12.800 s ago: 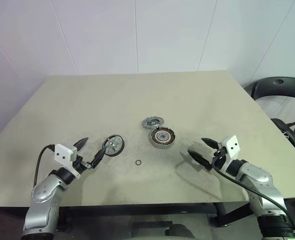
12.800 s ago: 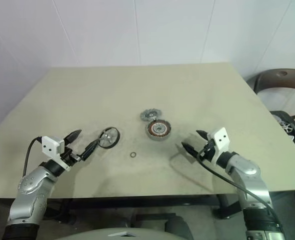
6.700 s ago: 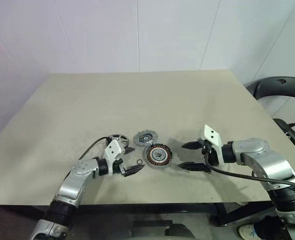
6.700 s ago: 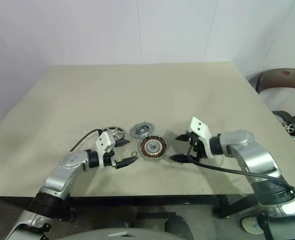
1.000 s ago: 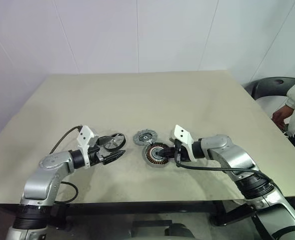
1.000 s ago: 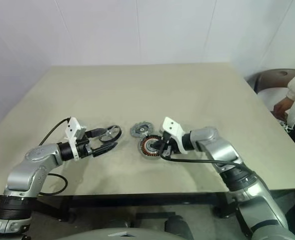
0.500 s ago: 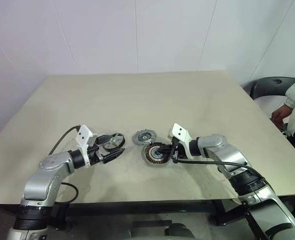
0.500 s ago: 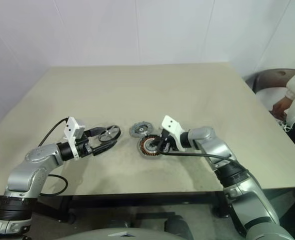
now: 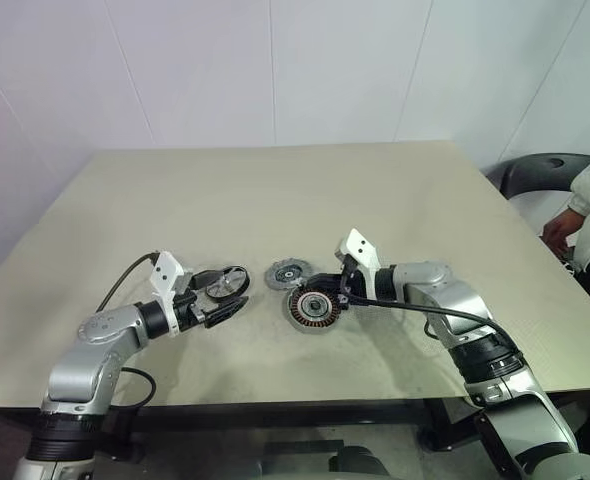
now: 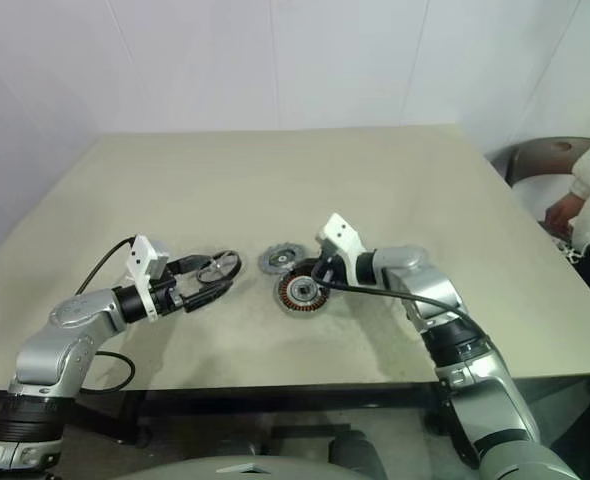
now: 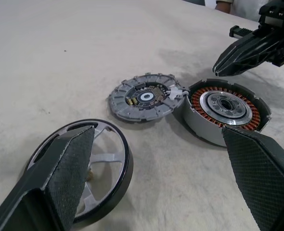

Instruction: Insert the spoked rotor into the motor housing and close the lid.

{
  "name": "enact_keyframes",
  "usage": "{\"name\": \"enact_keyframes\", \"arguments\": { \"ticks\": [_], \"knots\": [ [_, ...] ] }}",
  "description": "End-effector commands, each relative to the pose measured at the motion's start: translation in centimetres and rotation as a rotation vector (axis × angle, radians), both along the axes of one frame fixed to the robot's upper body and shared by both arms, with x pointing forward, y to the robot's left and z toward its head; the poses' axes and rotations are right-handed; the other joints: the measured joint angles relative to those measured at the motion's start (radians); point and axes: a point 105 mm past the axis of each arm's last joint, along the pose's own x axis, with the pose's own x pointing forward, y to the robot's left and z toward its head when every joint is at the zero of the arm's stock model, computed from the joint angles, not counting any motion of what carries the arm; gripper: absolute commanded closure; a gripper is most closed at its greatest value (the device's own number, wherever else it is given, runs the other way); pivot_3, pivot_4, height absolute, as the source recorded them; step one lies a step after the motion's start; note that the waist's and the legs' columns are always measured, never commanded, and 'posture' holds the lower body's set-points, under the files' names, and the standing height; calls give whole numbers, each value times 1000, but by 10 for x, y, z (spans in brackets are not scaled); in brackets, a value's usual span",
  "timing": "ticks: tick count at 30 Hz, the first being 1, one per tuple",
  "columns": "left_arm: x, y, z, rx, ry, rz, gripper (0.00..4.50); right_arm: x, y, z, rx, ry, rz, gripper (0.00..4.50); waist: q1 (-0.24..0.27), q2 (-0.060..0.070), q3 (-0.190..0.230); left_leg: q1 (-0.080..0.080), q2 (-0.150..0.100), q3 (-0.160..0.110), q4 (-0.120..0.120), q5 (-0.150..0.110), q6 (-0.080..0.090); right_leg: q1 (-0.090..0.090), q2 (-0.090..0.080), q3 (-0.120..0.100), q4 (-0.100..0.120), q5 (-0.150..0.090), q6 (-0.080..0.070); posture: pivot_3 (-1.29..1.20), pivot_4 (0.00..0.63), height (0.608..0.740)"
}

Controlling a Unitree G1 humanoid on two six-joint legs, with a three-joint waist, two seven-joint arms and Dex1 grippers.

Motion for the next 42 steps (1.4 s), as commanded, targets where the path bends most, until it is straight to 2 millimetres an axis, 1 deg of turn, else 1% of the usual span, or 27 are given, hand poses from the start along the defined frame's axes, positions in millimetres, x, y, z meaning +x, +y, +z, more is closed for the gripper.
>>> {"name": "enact_keyframes", "arguments": {
  "ticks": [1, 5, 6, 7, 11, 13, 14, 16, 17, 19, 24, 26, 27, 28, 30, 33, 37, 39, 42],
  "knots": [
    [0, -2, 11, -1, -46, -7, 0, -6, -3, -10, -70, -9, 34, 4472, 1, 0, 0, 0, 0, 0, 0, 0, 0, 0, 0, 0, 0, 0, 0, 0, 0, 740],
    [0, -2, 11, 1, -45, -5, 0, -7, -13, -35, -171, 16, 24, 4472, 1, 1, 0, 0, 0, 0, 0, 0, 0, 0, 0, 0, 0, 0, 0, 0, 0, 740],
    [1, -2, 11, 2, -45, -5, 0, -5, -14, -38, -183, 15, 18, 4472, 1, 1, 0, 1, 0, 0, 0, 0, 0, 0, 0, 0, 0, 0, 0, 0, 0, 740],
    [1, -1, 11, 4, -46, -5, 0, -3, -13, -36, -174, 12, 13, 4472, 1, 1, 0, 2, 0, 0, 0, 0, 0, 1, 0, 0, 0, 0, 0, 0, 0, 740],
    [2, 1, 12, 9, -53, 5, 0, 5, -8, -12, -81, -22, -14, 4472, 1, 1, 0, 4, 0, 0, 0, 0, 0, 4, 0, 0, 0, 0, 0, 0, 0, 740],
    [3, 2, 13, 11, -57, 11, 0, 10, -2, 12, 35, -49, -34, 4472, 1, 1, 0, 4, 0, 0, 0, 0, 0, 3, 0, 0, 1, 0, 0, 0, 0, 740],
    [3, 2, 14, 12, -58, 12, 0, 12, -2, 20, 70, -53, -44, 4472, 1, 1, 0, 3, 0, 0, 0, 0, 0, 3, 0, 0, 1, 0, 0, 0, 0, 740],
    [3, 3, 14, 12, -58, 14, 0, 14, -1, 26, 99, -56, -52, 4472, 0, 1, 0, 2, 0, 0, 0, 0, -1, 1, 0, 0, 1, 0, 0, 0, 0, 740],
    [3, 3, 14, 13, -59, 14, 0, 12, -1, 26, 97, -55, -42, 4472, 0, 1, 0, 1, 0, 0, 0, 0, -1, 0, 0, 0, 1, 0, 0, 0, 0, 740],
    [3, 3, 15, 12, -60, 13, 0, 7, 1, 22, 97, -36, -17, 4472, 0, 1, 0, 1, 0, 0, -1, 0, -1, 0, 0, 0, 1, 0, 0, 0, 0, 740],
    [4, 3, 15, 10, -60, 11, 0, -8, -2, -9, -9, 32, 28, 4472, 1, 1, 0, 0, 0, 0, -1, 0, 0, 0, 0, 0, 1, 0, 0, 0, 0, 740],
    [4, 3, 15, 10, -57, 12, 0, -8, -11, -34, -121, 80, -8, 4472, 1, 1, 0, 0, 0, 0, -1, 0, 0, 0, 0, 0, 1, 0, 0, 0, 0, 740],
    [4, 3, 15, 11, -57, 12, 0, -8, -16, -43, -164, 97, -18, 4472, -1, 1, 0, 1, 0, 0, -1, 0, -1, 0, 0, 0, 1, 0, 0, 0, 0, 740],
    [3, 3, 15, 11, -56, 12, 0, -9, -18, -48, -188, 106, -23, 4472, -1, 1, 0, 2, 0, 1, -1, 0, -1, 0, 0, 1, 1, 0, 0, 0, 0, 740],
    [3, 4, 16, 12, -60, 15, 0, -5, -16, -42, -163, 88, -34, 4472, 1, 1, 0, 5, 0, 1, -1, 0, -1, 3, 0, 1, 1, 0, 0, 0, 0, 740],
    [3, 4, 16, 14, -64, 17, 0, -1, -8, -20, -60, 40, -21, 4472, 2, 1, 1, 10, 0, 1, -1, 0, 0, 9, 0, 1, 1, 0, 0, 0, 0, 740],
    [3, 5, 17, 12, -69, 20, 0, 0, -5, 0, 31, 24, -20, 4472, 1, 2, 2, 13, 0, 1, -1, 0, 0, 12, 1, 1, 1, 0, 0, 0, 0, 740],
    [5, 6, 18, 9, -75, 33, 0, 0, -15, 11, 39, 11, -23, 4472, 1, 2, 2, 12, 0, 1, -3, 0, 0, 11, 0, 1, 1, 0, 0, 0, 0, 740],
    [8, 12, 22, -19, -83, 83, 0, -6, -30, 20, 25, 3, -16, 4472, 3, 3, 2, 10, 0, 1, -4, 0, 0, 8, 0, 1, -1, 0, 0, 0, 0, 740]
  ]
}}
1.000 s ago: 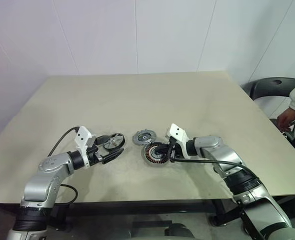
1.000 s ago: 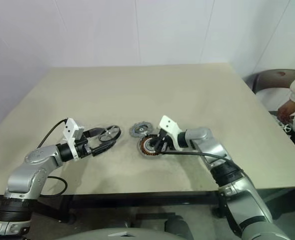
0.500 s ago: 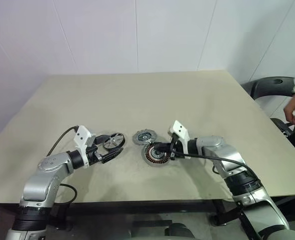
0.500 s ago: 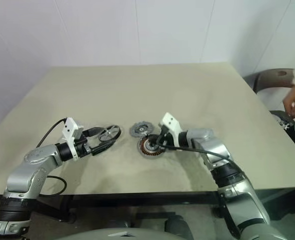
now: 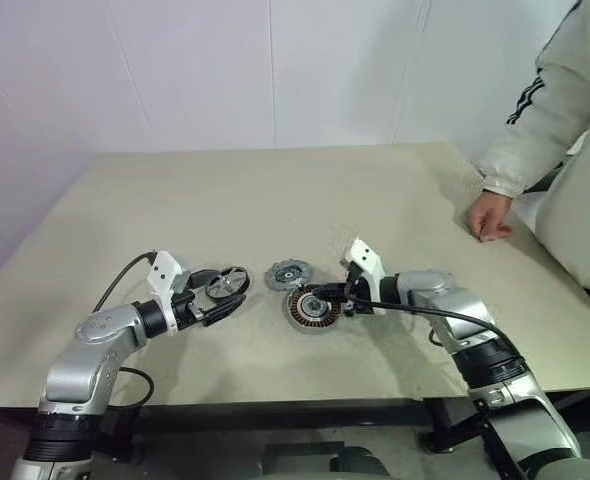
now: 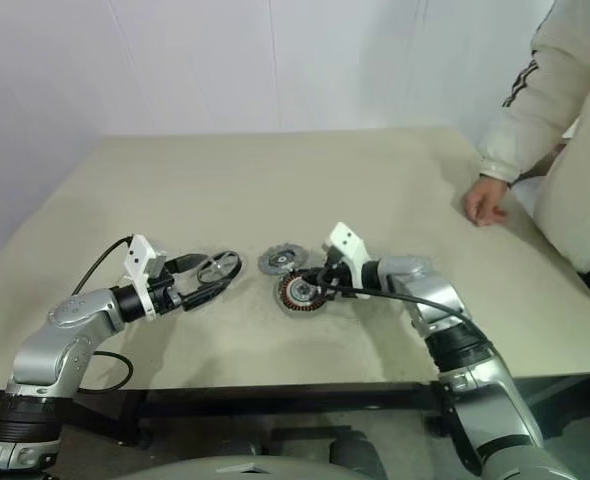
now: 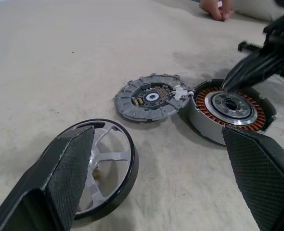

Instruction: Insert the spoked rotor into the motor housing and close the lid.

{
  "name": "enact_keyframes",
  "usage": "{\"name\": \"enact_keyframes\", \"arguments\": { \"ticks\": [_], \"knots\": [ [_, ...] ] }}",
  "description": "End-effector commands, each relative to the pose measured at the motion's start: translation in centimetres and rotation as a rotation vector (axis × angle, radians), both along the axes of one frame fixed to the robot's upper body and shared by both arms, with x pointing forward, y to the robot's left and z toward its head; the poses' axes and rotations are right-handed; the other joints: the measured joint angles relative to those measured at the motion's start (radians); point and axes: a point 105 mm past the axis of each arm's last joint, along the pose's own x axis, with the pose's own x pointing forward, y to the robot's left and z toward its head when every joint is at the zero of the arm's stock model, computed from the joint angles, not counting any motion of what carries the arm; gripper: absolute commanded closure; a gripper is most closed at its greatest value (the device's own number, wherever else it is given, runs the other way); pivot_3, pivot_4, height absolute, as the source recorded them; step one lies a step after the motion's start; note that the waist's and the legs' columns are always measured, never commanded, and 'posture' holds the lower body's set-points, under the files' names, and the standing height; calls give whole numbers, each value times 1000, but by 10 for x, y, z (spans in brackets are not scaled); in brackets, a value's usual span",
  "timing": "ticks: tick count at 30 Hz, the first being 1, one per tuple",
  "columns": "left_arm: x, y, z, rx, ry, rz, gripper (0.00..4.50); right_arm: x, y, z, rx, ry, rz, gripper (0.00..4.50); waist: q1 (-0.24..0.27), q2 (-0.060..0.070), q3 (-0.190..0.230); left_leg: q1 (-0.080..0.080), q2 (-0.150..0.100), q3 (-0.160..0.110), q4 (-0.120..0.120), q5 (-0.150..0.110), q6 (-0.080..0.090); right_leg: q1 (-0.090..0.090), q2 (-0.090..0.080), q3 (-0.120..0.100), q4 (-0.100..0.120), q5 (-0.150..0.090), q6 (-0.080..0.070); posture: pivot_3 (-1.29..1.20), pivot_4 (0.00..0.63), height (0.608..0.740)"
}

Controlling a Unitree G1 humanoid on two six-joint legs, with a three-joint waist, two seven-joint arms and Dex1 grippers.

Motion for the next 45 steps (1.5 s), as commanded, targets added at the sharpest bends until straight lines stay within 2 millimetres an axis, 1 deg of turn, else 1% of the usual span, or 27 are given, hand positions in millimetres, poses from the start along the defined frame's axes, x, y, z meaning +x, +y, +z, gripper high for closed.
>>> {"name": "enact_keyframes", "arguments": {
  "ticks": [1, 3, 7, 11, 13, 16, 24, 27, 28, 31, 34, 38, 42, 44, 45],
  "knots": [
    [5, 11, 21, -42, -76, 67, 0, -4, -15, 26, 23, -56, 12, 4472, 1, 0, 0, -1, 0, 0, 0, 0, 0, -1, 0, 0, 0, 0, 0, 0, 0, 740],
    [5, 16, 23, -54, -75, 92, 0, -7, -21, 28, 2, -56, 13, 4472, 1, -1, 0, -4, 0, 0, 0, 0, 0, -3, 0, 0, -1, 0, 0, 0, 0, 740],
    [1, 28, 21, -46, -65, 140, 0, -10, -35, 24, -42, -53, -4, 4472, -2, -1, 0, -10, 1, 0, 0, 0, 0, -7, 0, 0, -1, 0, 0, 0, 0, 740],
    [-2, 42, 18, -25, -62, 190, 0, -13, -40, 24, -49, -47, -6, 4472, -1, -1, 0, -13, 0, 0, 0, 0, 0, -9, -1, 0, -1, 0, 0, 0, 0, 740],
    [-4, 48, 17, -15, -59, 211, 0, -18, -42, 24, -44, -24, 8, 4472, 1, -1, 0, -13, 0, 0, 0, 0, 0, -8, 0, 0, -1, 0, 0, 0, 0, 740],
    [-7, 55, 16, -5, -56, 230, 0, -23, -47, 24, -46, -16, 10, 3943, 3, -1, 0, -12, 1, 0, 0, 0, 0, -8, -1, 0, -1, 0, 0, 0, 0, 740],
    [-9, 64, 16, 16, -38, 263, 0, -38, -66, 29, -76, 13, 23, 1265, 3, -1, 1, -12, 1, 0, 1, 0, 0, -8, -1, 0, -1, 0, 0, 0, 0, 740],
    [-8, 63, 16, 31, -32, 257, 0, -45, -70, 34, -85, 32, 44, 269, 2, -1, 1, -13, 1, 0, 0, 0, 0, -8, -1, 0, -1, 0, 0, 0, 0, 740],
    [-7, 63, 17, 33, -32, 255, 0, -47, -71, 35, -89, 32, 52, 22, 2, -1, 1, -13, 1, 0, 0, 0, 0, -8, -1, 0, -1, 0, 0, 0, 0, 740],
    [-5, 58, 18, 95, -58, 211, 0, -49, -74, 32, -110, 26, 53, 22, 3, -1, 1, -12, 1, 0, 1, 0, 0, -7, -1, 0, -1, 0, 0, 0, 0, 740],
    [-5, 52, 12, 146, -51, 194, 0, -50, -75, 30, -115, 19, 48, 22, 4, -1, 1, -12, 1, 0, 1, 0, 0, -7, -1, 0, -2, 0, 0, 0, 0, 740],
    [-8, 48, 1, 155, -43, 197, 0, -51, -74, 27, -113, 15, 40, 22, 3, -1, 1, -13, 1, 0, 0, -1, 1, -6, -1, 0, -4, 0, 0, 0, 0, 740],
    [-10, 46, -8, 249, -97, 177, 0, -50, -75, 26, -118, 11, 32, 22, 3, -1, 1, -13, 1, 0, 0, -1, 2, -6, -1, 0, -5, 0, 0, 0, 0, 740],
    [-11, 44, -12, 258, -112, 163, 0, -50, -75, 25, -119, 10, 29, 22, 6, -1, 1, -13, 1, 0, -1, -1, 2, -6, -1, 0, -6, 0, 0, 0, 0, 740],
    [-11, 44, -15, 235, -94, 175, 0, -49, -75, 25, -120, 9, 27, 22, 7, -1, 1, -13, 1, 0, -1, -1, 2, -6, -1, 0, -6, 0, 0, 0, 0, 740]
  ]
}}
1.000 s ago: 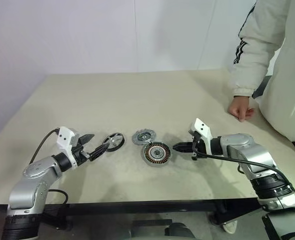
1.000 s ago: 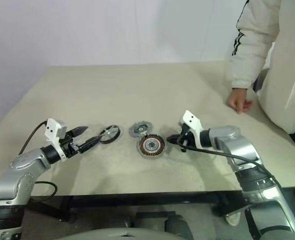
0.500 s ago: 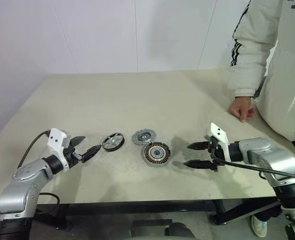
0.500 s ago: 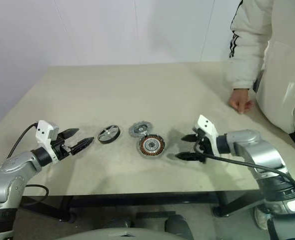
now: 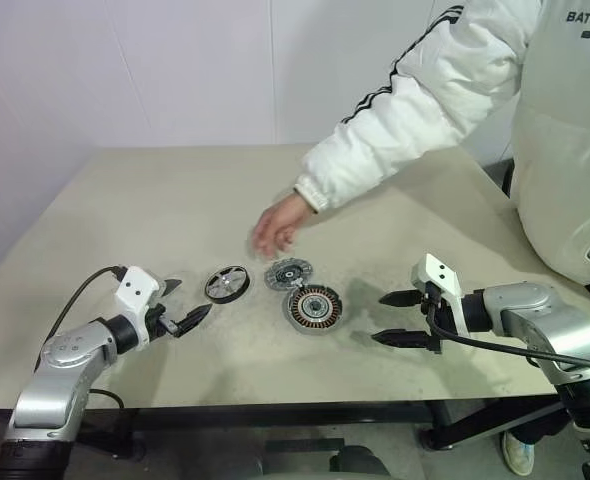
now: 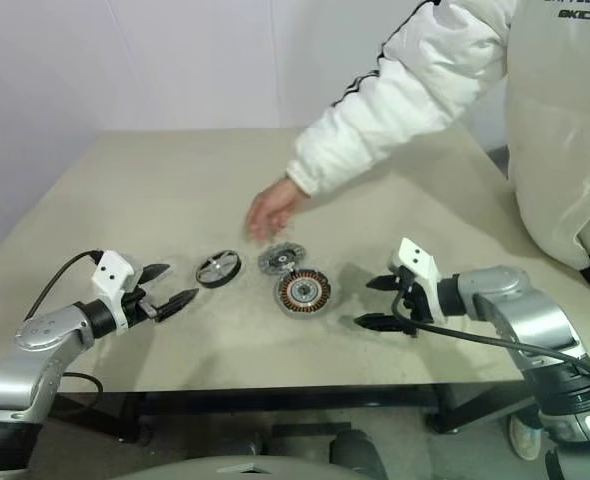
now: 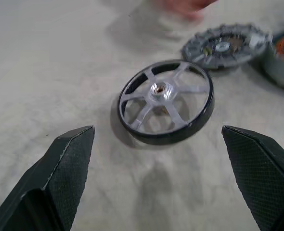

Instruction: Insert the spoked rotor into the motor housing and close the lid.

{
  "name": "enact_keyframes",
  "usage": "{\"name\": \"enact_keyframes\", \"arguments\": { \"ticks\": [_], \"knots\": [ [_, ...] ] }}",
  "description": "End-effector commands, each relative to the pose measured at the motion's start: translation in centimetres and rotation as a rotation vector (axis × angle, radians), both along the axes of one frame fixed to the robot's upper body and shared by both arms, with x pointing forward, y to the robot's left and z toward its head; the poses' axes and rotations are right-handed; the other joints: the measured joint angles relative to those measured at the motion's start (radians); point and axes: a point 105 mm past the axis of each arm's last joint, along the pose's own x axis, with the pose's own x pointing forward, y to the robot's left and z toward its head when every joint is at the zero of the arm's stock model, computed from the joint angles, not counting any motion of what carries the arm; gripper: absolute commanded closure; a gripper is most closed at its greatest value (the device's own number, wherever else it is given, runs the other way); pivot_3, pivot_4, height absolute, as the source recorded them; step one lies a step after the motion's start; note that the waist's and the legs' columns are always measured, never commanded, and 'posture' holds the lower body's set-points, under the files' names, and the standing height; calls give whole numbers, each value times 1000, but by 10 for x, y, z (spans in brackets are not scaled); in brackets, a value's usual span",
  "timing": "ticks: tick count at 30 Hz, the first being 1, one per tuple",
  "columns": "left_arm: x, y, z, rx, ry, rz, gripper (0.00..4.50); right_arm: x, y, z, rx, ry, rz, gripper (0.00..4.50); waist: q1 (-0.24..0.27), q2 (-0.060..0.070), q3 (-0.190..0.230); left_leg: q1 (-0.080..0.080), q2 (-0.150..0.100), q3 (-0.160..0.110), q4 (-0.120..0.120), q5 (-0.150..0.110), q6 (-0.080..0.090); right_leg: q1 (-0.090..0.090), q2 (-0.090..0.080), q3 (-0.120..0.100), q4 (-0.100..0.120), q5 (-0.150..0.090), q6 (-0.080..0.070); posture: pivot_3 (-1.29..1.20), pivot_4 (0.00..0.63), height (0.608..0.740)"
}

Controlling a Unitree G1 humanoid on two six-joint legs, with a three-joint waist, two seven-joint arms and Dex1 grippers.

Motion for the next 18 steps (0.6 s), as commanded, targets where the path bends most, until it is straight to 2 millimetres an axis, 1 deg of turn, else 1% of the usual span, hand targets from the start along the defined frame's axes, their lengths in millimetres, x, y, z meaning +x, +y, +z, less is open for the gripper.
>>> {"name": "enact_keyframes", "arguments": {
  "ticks": [1, 2, 3, 4, 6, 9, 12, 14, 16, 18],
  "knots": [
    [5, 1, 2, -111, -1, 78, 0, 4, 3, 11, 3, -67, 15, 22, 2, 0, 0, 0, 0, 0, 0, 0, 0, 0, 0, 0, -1, 0, 0, 0, 0, 740],
    [7, 2, 1, -196, 31, 136, 0, 4, 3, 11, 1, -69, 15, 22, 4, 1, 0, 0, 0, 0, 0, 0, 0, 0, 0, 0, -1, 0, 0, 0, 0, 740],
    [8, 3, 2, -352, 83, 187, 0, 4, 3, 11, 1, -70, 15, 22, 7, 1, 0, 0, 0, 0, 0, -1, 1, 0, 0, 0, -2, 0, 0, 0, 0, 740],
    [7, 2, 2, -475, 135, 194, 0, 3, 3, 11, 1, -70, 16, 22, 10, 0, 0, 0, 0, 0, 1, -1, 2, 0, -1, 0, -2, 0, 1, 0, 0, 740],
    [3, 1, -1, -615, 224, 200, 0, 4, 3, 11, 1, -72, 15, 22, 12, -1, 0, 0, 0, -1, 1, -1, 2, 0, 0, -1, -2, 0, 1, 0, 0, 740],
    [0, -3, -6, -773, 339, 215, 0, 6, 3, 10, 1, -75, 13, 22, 13, -1, 0, 0, 1, -1, 1, -1, 2, -1, 0, -1, -2, 0, 1, 0, 0, 740],
    [2, -5, -7, -870, 395, 236, 0, 6, 4, 10, 0, -78, 14, 22, 18, -1, 0, 1, 0, -1, 2, -1, 2, 0, 0, -1, -2, 1, 1, 0, 0, 740],
    [5, -10, -2, -940, 422, 218, 0, 7, 3, 11, 1, -83, 14, 22, 20, -1, 0, 1, 0, -1, 2, -1, 2, 0, 0, -1, -2, 1, 1, 0, 0, 740],
    [6, -20, -4, -935, 461, 190, 0, 8, 4, 11, 1, -85, 14, 22, 20, -2, 0, 1, 0, -1, 3, -1, 2, 0, 0, -1, -2, 1, 1, 0, 0, 740],
    [9, -25, -9, -908, 481, 189, 0, 7, 4, 10, 2, -85, 16, 22, 19, -1, 0, 0, -1, -1, 2, -1, 2, 0, 0, -1, -2, 1, 1, 0, 0, 740]
  ]
}}
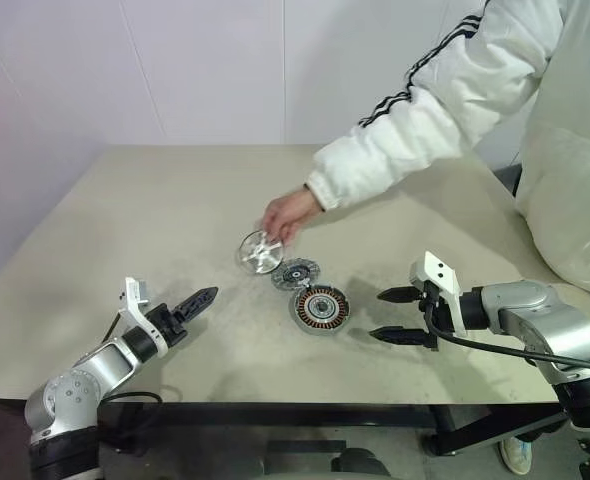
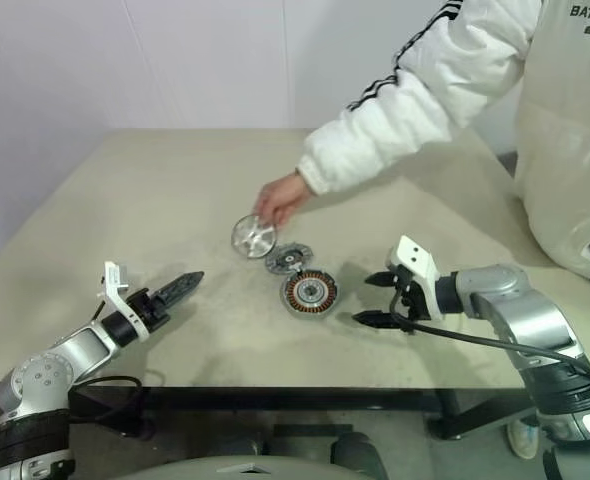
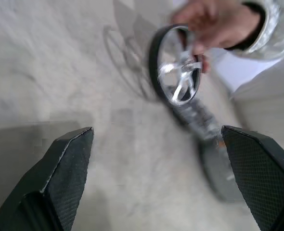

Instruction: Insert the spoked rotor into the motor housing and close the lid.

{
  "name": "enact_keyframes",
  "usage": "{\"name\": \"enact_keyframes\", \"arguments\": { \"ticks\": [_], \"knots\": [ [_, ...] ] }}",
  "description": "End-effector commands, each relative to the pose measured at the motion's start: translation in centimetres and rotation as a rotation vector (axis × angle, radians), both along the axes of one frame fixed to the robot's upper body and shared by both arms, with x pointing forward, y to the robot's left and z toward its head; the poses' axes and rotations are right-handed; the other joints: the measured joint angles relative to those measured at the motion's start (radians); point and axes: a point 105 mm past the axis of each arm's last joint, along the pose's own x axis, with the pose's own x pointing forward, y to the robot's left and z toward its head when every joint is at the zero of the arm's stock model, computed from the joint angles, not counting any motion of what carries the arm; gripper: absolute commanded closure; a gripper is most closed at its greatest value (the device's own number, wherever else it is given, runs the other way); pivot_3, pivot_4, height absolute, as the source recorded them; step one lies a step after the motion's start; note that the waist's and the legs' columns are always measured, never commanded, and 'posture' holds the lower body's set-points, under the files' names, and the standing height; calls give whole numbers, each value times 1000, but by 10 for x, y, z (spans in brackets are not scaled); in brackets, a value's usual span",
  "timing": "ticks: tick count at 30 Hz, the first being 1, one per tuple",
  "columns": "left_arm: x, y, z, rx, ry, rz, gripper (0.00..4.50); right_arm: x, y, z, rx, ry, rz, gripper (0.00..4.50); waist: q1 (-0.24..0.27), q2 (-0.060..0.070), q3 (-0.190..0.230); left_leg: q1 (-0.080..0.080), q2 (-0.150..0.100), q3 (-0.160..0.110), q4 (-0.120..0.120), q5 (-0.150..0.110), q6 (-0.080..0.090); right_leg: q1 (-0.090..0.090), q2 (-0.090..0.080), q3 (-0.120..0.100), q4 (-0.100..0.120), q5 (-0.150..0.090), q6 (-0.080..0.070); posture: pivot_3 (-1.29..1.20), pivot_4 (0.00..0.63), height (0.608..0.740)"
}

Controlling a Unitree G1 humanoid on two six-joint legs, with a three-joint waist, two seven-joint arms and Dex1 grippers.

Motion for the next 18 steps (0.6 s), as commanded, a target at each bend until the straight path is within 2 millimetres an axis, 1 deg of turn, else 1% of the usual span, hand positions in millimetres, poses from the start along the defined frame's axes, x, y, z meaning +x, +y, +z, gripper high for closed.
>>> {"name": "enact_keyframes", "arguments": {
  "ticks": [1, 3, 5, 8, 12, 15, 18],
  "knots": [
    [7, -9, 3, -11, -2, -30, 0, 3, 2, 9, 5, -45, 14, 22, 0, 0, 0, 0, 0, 0, 0, 0, 0, 0, 0, 0, 0, 0, 0, 0, 0, 740],
    [14, -13, 4, -50, 2, -25, 0, 3, 2, 9, 6, -44, 14, 22, 0, 0, 0, 0, 0, 0, 0, 0, 0, 0, 0, 0, 0, 0, 0, 0, 0, 740],
    [18, -17, 4, -52, 3, -36, 0, 3, 2, 9, 7, -44, 14, 22, -1, 0, 0, 0, 0, 0, 0, 0, 0, 0, 0, 0, 0, 0, 0, 0, 0, 740],
    [20, -20, 3, -42, 1, -55, 0, 3, 2, 9, 7, -46, 10, 22, -2, 0, 0, 0, 0, 1, 0, 0, 0, 0, 0, 0, 0, 0, 0, 0, 0, 740],
    [19, -21, 9, -51, -21, -72, 0, 3, 0, 10, 11, -45, -4, 22, -1, 0, 0, 0, 0, 1, 0, 1, -1, 0, 0, 0, -1, 0, 0, 0, 0, 740],
    [18, -19, 12, 24, -60, -89, 0, 3, -5, 9, 11, -41, -30, 22, -1, 0, 0, 0, 0, 1, 0, 0, -1, 0, 0, 0, -1, 0, 0, 0, 0, 740],
    [12, -14, 8, 198, -113, -151, 0, 4, -16, 9, 10, -39, -75, 22, -1, 0, 0, 0, 0, 1, 0, 1, -1, 0, 0, 0, -1, 0, 0, 0, 0, 740]
  ]
}}
